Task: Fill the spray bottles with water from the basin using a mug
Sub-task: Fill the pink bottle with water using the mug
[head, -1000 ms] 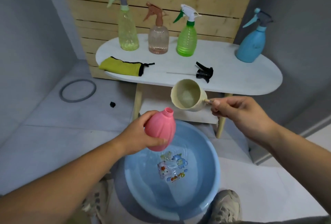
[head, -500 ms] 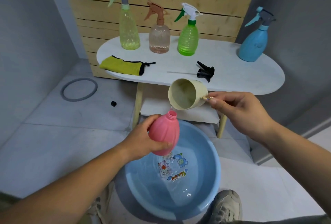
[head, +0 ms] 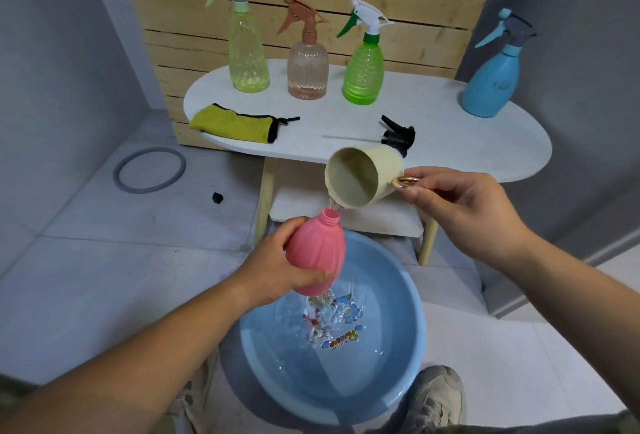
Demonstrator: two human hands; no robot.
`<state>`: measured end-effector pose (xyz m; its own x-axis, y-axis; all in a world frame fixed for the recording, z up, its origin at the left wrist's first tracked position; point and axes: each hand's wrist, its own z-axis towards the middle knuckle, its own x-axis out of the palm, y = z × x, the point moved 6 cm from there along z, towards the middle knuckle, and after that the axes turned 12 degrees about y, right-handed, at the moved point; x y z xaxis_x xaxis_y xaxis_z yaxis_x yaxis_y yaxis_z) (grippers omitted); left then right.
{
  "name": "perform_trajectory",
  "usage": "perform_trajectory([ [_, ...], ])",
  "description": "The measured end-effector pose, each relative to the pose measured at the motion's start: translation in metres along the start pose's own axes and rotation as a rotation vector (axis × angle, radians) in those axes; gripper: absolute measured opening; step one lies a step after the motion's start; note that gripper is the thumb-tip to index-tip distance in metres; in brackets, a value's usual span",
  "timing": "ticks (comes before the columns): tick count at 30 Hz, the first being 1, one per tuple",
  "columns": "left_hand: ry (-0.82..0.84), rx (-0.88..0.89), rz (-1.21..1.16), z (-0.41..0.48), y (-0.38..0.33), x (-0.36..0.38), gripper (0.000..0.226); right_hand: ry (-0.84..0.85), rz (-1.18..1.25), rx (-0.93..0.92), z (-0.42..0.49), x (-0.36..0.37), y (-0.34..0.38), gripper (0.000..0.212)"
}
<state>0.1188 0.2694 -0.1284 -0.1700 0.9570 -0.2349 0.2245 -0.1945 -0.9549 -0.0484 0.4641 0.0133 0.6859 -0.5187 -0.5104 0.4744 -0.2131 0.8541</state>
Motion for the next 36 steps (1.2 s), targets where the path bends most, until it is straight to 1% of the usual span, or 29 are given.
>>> perform_trajectory([
  [3, -0.007, -0.009, 0.006, 0.000, 0.001, 0.000, 0.092, -0.001, -0.032, -0.013, 0.000, 0.001, 0.003, 0.028],
  [5, -0.007, -0.009, 0.002, 0.000, 0.001, 0.000, 0.096, -0.003, -0.050, -0.016, -0.001, 0.001, 0.004, 0.023],
  [7, -0.003, -0.003, -0.005, 0.000, 0.002, 0.000, 0.092, -0.004, -0.071, -0.015, -0.001, 0.001, 0.004, 0.014],
  [10, -0.004, -0.007, -0.013, 0.001, 0.006, 0.000, 0.086, -0.003, -0.119, -0.019, -0.001, 0.001, 0.004, 0.007],
  [17, -0.004, -0.009, -0.012, 0.002, 0.009, 0.001, 0.087, -0.004, -0.132, -0.056, -0.003, 0.004, 0.013, 0.004],
  [24, 0.005, -0.017, -0.021, 0.002, 0.009, 0.003, 0.096, -0.001, -0.245, -0.105, -0.005, 0.003, 0.018, 0.005],
  [26, 0.011, -0.021, -0.025, 0.001, 0.010, 0.003, 0.095, -0.004, -0.268, -0.114, -0.004, 0.003, 0.018, 0.011],
  [29, 0.003, -0.021, -0.015, 0.002, 0.012, 0.003, 0.087, 0.001, -0.293, -0.136, -0.005, 0.003, 0.020, 0.023],
  [32, 0.000, -0.025, -0.012, 0.002, 0.013, 0.003, 0.086, -0.002, -0.329, -0.142, -0.004, 0.002, 0.021, 0.021],
  [36, 0.004, -0.029, -0.015, 0.002, 0.015, 0.003, 0.088, 0.008, -0.388, -0.188, -0.006, 0.004, 0.025, 0.024],
])
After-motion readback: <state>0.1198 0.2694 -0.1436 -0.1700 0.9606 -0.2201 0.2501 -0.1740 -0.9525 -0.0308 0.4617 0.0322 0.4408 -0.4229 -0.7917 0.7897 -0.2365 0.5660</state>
